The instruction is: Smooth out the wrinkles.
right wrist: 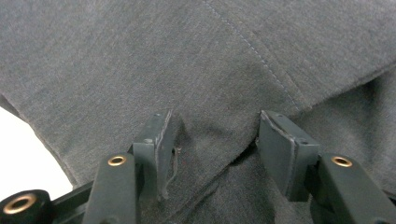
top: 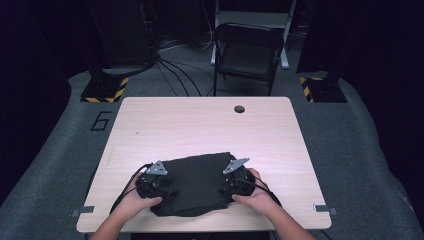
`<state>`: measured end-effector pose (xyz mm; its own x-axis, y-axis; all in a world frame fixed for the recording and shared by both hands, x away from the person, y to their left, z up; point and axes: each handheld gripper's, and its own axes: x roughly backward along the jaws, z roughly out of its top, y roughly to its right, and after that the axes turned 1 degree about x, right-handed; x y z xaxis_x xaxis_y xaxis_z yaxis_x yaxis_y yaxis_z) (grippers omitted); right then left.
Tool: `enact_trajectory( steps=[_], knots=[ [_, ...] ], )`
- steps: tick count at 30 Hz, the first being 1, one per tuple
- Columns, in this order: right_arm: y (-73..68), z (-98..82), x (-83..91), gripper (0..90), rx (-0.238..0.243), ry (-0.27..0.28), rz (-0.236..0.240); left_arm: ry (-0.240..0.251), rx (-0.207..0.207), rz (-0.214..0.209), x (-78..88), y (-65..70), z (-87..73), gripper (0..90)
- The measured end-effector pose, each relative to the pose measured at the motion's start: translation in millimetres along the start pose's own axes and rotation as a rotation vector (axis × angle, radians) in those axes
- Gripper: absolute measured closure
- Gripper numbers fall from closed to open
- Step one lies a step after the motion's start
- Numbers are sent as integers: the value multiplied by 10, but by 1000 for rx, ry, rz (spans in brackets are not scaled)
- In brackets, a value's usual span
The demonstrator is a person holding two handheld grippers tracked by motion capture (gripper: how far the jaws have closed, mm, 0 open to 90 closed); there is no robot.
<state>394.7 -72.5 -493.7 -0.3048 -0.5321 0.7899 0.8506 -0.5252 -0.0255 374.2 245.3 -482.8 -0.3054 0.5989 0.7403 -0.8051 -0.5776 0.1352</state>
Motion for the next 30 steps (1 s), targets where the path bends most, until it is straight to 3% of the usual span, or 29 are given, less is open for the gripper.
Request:
enact_trajectory(
  steps=[4, 17, 25, 30],
  knots=[
    [12, -39, -11, 456, -39, 19, 12, 5, 13, 3, -42, -10, -40, 442],
    [5, -50, -20, 453, -34, 37, -6, 49, 40, 30, -109, -72, -66, 489],
    [-16, -51, -19, 448, -45, 43, -27, 48, 43, 27, -124, -96, -51, 491],
    [-15, -45, -27, 443, -32, 50, -44, 71, 50, 49, -152, -120, -41, 491]
  ],
)
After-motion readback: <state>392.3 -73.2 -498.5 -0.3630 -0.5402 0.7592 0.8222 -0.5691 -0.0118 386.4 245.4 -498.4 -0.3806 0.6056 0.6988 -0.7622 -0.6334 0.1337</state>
